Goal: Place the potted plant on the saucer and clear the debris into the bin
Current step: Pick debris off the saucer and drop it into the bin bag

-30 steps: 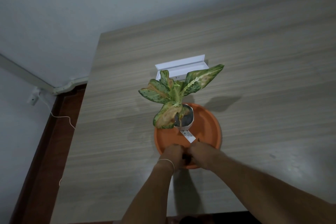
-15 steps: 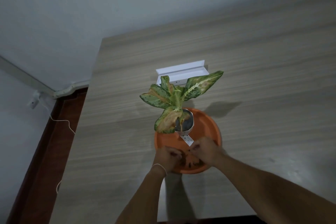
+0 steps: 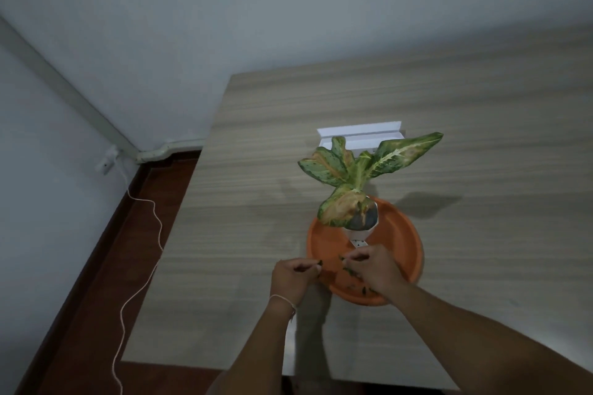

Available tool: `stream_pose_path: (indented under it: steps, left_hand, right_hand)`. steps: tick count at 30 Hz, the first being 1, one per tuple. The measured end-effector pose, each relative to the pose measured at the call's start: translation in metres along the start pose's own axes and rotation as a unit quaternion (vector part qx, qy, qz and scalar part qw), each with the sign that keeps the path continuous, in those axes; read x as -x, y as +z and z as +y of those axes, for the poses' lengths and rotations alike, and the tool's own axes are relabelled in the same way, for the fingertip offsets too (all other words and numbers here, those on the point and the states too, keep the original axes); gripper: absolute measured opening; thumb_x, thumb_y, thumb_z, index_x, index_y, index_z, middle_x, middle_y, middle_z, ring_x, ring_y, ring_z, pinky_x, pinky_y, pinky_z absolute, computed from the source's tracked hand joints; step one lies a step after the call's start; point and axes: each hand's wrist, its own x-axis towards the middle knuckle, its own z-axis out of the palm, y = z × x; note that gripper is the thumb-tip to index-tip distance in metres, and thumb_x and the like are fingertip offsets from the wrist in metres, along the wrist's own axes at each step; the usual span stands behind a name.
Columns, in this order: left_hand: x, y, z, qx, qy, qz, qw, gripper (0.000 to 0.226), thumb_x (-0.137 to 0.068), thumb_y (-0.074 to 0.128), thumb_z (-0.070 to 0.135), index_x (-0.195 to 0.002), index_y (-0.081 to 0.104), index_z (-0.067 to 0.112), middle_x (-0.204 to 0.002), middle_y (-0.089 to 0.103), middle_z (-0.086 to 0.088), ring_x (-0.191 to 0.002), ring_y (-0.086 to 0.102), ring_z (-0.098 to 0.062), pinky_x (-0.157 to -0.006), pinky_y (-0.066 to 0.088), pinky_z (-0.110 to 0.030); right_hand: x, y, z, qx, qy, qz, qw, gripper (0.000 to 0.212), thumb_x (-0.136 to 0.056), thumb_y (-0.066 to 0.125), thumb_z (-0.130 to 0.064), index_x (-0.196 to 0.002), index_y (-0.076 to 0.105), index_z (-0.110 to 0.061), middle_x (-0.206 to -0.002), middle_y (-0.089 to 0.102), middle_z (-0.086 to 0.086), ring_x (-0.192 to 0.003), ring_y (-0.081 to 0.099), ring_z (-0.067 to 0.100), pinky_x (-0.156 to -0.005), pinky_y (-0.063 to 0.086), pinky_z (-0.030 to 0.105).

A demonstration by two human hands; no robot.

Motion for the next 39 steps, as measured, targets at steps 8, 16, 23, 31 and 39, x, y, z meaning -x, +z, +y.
stream_pose_path:
  steps: [8,16,23,31,39]
  left_hand:
    - [0.047,-0.095,-0.043,0.08,-0.039,0.101,0.991,0.012,-0.073,0.077,-0.001,-0.081,0.078,0.008,-0.065,0.075,0.001,-0.061,0.069,-0.009,-0.057,0.054,-0.017]
    - [0.123,-0.219,-0.127,0.095,-0.085,0.267,0.955,0.011,-0.071,0.078,0.0,-0.082,0.077,0.003,-0.061,0.071,0.009,-0.057,0.063,-0.001,-0.056,0.051,-0.011]
    - [0.201,-0.278,-0.185,0.134,-0.138,0.353,0.916,0.013,-0.076,0.072,-0.007,-0.088,0.074,-0.004,-0.048,0.066,0.012,-0.042,0.056,0.003,-0.047,0.047,-0.011]
    - [0.227,-0.288,-0.212,0.181,-0.17,0.386,0.889,0.017,-0.074,0.073,-0.006,-0.091,0.068,-0.005,-0.06,0.065,-0.003,-0.041,0.057,0.0,-0.046,0.049,-0.013]
    - [0.22,-0.286,-0.232,0.144,-0.151,0.364,0.908,0.012,-0.077,0.076,0.007,-0.085,0.074,-0.002,-0.07,0.07,-0.011,-0.051,0.059,0.003,-0.055,0.05,-0.012]
  right_hand:
    - [0.024,0.098,-0.032,-0.001,-0.005,-0.077,0.997,0.003,-0.082,0.079,-0.011,-0.084,0.08,-0.014,-0.07,0.076,0.008,-0.056,0.063,0.017,-0.051,0.051,0.031]
    - [0.068,0.247,-0.064,0.081,-0.099,-0.204,0.971,0.006,-0.076,0.083,-0.008,-0.078,0.081,-0.014,-0.065,0.075,-0.006,-0.055,0.064,-0.002,-0.056,0.048,0.009]
    - [0.131,0.357,-0.06,0.151,-0.162,-0.324,0.92,0.006,-0.076,0.084,-0.014,-0.077,0.081,-0.019,-0.065,0.071,-0.011,-0.055,0.062,-0.008,-0.057,0.048,0.011]
    - [0.152,0.389,-0.051,0.234,-0.171,-0.347,0.892,0.009,-0.082,0.079,-0.02,-0.091,0.08,-0.018,-0.084,0.075,-0.003,-0.08,0.068,0.007,-0.062,0.046,0.007]
    - [0.151,0.394,-0.037,0.276,-0.212,-0.353,0.869,0.02,-0.09,0.07,-0.023,-0.104,0.079,-0.012,-0.103,0.078,0.004,-0.096,0.07,0.017,-0.084,0.052,0.025]
